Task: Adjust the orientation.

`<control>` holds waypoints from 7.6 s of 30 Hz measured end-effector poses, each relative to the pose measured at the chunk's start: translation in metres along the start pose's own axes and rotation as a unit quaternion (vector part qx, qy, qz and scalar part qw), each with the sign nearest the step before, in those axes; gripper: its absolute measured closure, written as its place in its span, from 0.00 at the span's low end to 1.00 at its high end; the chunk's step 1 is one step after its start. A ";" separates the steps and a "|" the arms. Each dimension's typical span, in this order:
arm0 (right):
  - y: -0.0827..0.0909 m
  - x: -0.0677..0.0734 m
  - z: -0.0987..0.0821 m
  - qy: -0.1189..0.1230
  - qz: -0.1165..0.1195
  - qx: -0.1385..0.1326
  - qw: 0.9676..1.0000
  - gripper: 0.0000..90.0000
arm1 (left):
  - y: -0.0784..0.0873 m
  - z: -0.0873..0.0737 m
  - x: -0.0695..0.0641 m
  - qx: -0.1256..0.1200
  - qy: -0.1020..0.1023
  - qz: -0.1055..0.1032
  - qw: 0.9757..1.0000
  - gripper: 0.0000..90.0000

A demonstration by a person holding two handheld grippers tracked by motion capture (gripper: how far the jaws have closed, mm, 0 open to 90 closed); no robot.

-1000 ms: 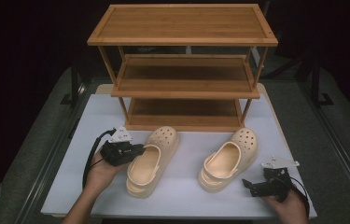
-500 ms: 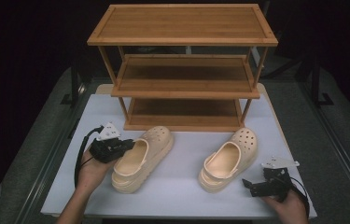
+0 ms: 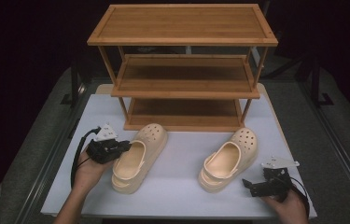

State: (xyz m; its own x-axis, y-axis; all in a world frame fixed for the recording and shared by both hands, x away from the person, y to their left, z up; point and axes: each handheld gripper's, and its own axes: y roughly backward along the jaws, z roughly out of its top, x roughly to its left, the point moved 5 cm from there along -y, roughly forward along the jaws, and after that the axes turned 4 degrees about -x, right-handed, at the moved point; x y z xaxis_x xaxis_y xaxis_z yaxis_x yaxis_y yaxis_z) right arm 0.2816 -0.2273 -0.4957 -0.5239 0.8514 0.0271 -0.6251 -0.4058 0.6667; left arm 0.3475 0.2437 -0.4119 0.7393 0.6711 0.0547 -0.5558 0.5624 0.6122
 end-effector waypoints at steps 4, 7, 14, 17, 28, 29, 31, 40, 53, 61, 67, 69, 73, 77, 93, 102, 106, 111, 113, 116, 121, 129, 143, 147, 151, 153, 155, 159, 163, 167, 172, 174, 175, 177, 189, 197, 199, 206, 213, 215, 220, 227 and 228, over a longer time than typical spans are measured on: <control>0.000 0.000 0.000 0.000 0.000 0.001 1.000 0.00 | 0.000 0.000 -0.003 0.001 0.002 -0.008 1.000 0.89; 0.000 0.000 0.000 0.000 0.000 0.001 1.000 0.00 | 0.001 0.000 -0.003 -0.003 0.013 -0.016 1.000 0.85; 0.000 0.000 0.000 -0.001 0.000 0.000 1.000 0.00 | 0.008 -0.002 -0.003 -0.016 0.025 -0.034 0.999 0.58; 0.000 0.000 0.000 -0.001 0.000 0.000 1.000 0.00 | 0.015 -0.006 -0.003 -0.029 0.025 -0.043 0.998 0.49; 0.000 0.000 0.000 0.000 0.000 0.000 1.000 0.00 | 0.041 -0.036 0.007 -0.036 0.048 -0.026 0.998 0.33; 0.000 0.000 0.000 0.000 0.000 0.000 1.000 0.00 | 0.043 -0.041 0.009 -0.032 0.051 -0.023 0.998 0.32; 0.000 0.000 0.000 -0.001 0.001 0.000 1.000 0.00 | 0.048 -0.048 0.013 -0.038 0.068 -0.016 0.997 0.29; 0.000 0.000 0.000 0.000 0.000 0.001 1.000 0.00 | 0.054 -0.084 0.032 0.003 0.076 0.028 0.997 0.21; 0.000 0.000 0.000 -0.002 0.001 0.002 1.000 0.00 | 0.027 -0.116 0.042 0.049 0.072 0.060 0.994 0.05; 0.000 0.000 0.000 -0.001 0.000 0.003 1.000 0.00 | 0.028 -0.118 0.042 0.040 0.076 0.066 0.994 0.02; 0.000 0.000 0.001 -0.003 0.002 0.004 1.000 0.00 | 0.028 -0.118 0.042 0.041 0.076 0.065 0.994 0.02; 0.002 0.001 0.001 -0.003 0.002 0.009 1.000 0.01 | 0.027 -0.118 0.042 0.040 0.077 0.066 0.994 0.02; 0.015 -0.003 0.006 -0.010 0.003 -0.006 1.000 0.18 | 0.027 -0.118 0.042 0.041 0.076 0.065 0.994 0.02; 0.028 -0.013 0.016 -0.019 -0.001 -0.026 0.999 0.51 | 0.027 -0.118 0.042 0.040 0.078 0.065 0.994 0.02; 0.012 -0.061 0.071 -0.042 -0.019 -0.054 0.997 1.00 | 0.027 -0.118 0.042 0.041 0.078 0.064 0.994 0.02; -0.022 -0.082 0.085 -0.042 -0.034 -0.042 0.998 1.00 | 0.027 -0.118 0.042 0.040 0.080 0.065 0.994 0.02; -0.029 -0.086 0.086 -0.046 -0.031 -0.038 0.998 1.00 | 0.027 -0.118 0.042 0.039 0.081 0.064 0.994 0.02; -0.030 -0.088 0.085 -0.058 -0.022 -0.041 0.997 1.00 | 0.027 -0.118 0.042 0.039 0.081 0.064 0.994 0.02; -0.031 -0.085 0.085 -0.056 -0.013 -0.041 0.997 1.00 | 0.027 -0.118 0.042 0.039 0.081 0.064 0.994 0.02; -0.034 -0.079 0.087 -0.051 -0.008 -0.042 0.998 1.00 | 0.027 -0.118 0.042 0.040 0.081 0.064 0.994 0.02; -0.039 -0.064 0.091 -0.042 0.005 -0.041 0.998 1.00 | 0.027 -0.118 0.042 0.040 0.081 0.064 0.994 0.02; -0.051 -0.033 0.101 -0.011 0.032 -0.035 0.999 1.00 | 0.027 -0.118 0.042 0.040 0.081 0.064 0.994 0.02; -0.059 -0.010 0.109 0.007 0.054 -0.034 0.998 0.99 | 0.027 -0.118 0.042 0.040 0.080 0.064 0.994 0.02; -0.044 -0.006 0.102 0.005 0.062 -0.039 0.997 0.99 | 0.027 -0.118 0.042 0.040 0.080 0.064 0.994 0.02; -0.029 0.003 0.088 0.011 0.068 -0.040 0.997 0.99 | 0.027 -0.118 0.042 0.040 0.080 0.064 0.994 0.02; -0.025 0.008 0.078 0.015 0.074 -0.034 0.997 0.99 | 0.027 -0.118 0.042 0.041 0.080 0.064 0.994 0.02; -0.023 0.013 0.071 0.018 0.078 -0.028 0.996 0.99 | 0.027 -0.118 0.042 0.041 0.080 0.064 0.994 0.02; -0.028 0.019 0.063 0.022 0.086 -0.018 0.996 0.99 | 0.027 -0.118 0.042 0.041 0.080 0.064 0.994 0.02; -0.034 0.020 0.063 0.024 0.088 -0.015 0.996 0.99 | 0.027 -0.118 0.042 0.041 0.080 0.064 0.994 0.02; -0.038 0.021 0.066 0.024 0.091 -0.019 0.995 0.99 | 0.027 -0.118 0.042 0.041 0.080 0.064 0.994 0.02; -0.045 0.022 0.073 0.025 0.097 -0.018 0.995 0.99 | 0.027 -0.118 0.042 0.041 0.080 0.064 0.994 0.02; -0.049 0.022 0.077 0.020 0.104 -0.018 0.994 0.99 | 0.027 -0.118 0.042 0.041 0.080 0.064 0.994 0.02; -0.051 0.022 0.078 0.022 0.106 -0.017 0.994 0.99 | 0.027 -0.118 0.042 0.041 0.080 0.064 0.994 0.02; -0.055 0.023 0.082 0.020 0.110 -0.015 0.994 0.99 | 0.027 -0.118 0.042 0.041 0.080 0.064 0.994 0.02; -0.079 0.034 0.103 0.031 0.139 -0.007 0.990 0.99 | 0.027 -0.118 0.042 0.041 0.082 0.063 0.994 0.02; -0.095 0.045 0.116 0.035 0.146 -0.009 0.989 0.99 | 0.027 -0.118 0.042 0.041 0.081 0.063 0.994 0.02; -0.098 0.048 0.118 0.035 0.147 -0.010 0.988 0.99 | 0.027 -0.118 0.042 0.041 0.081 0.063 0.994 0.02; -0.103 0.053 0.122 0.036 0.145 -0.008 0.989 0.99 | 0.027 -0.118 0.042 0.041 0.081 0.063 0.994 0.02; -0.098 0.053 0.123 0.023 0.153 -0.013 0.988 0.97 | 0.027 -0.118 0.042 0.041 0.081 0.063 0.994 0.02; -0.091 0.051 0.124 0.018 0.153 -0.020 0.988 0.96 | 0.027 -0.118 0.042 0.041 0.081 0.063 0.994 0.02; -0.073 0.049 0.122 0.017 0.147 -0.042 0.988 0.92 | 0.027 -0.118 0.042 0.041 0.081 0.063 0.994 0.02; -0.043 0.047 0.117 -0.010 0.151 -0.057 0.987 0.87 | 0.027 -0.118 0.042 0.041 0.081 0.063 0.994 0.02; -0.040 0.048 0.116 -0.010 0.153 -0.059 0.986 0.86 | 0.027 -0.118 0.042 0.041 0.081 0.063 0.994 0.02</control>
State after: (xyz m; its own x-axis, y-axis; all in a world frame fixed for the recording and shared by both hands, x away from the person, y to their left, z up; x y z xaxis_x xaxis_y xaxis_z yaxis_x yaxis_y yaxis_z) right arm 0.3485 -0.1322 -0.4345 -0.6877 0.6892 0.2283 -0.5033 -0.6792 0.5342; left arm 0.3190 0.3443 -0.4864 0.5910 0.8066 0.0124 -0.6030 0.4316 0.6709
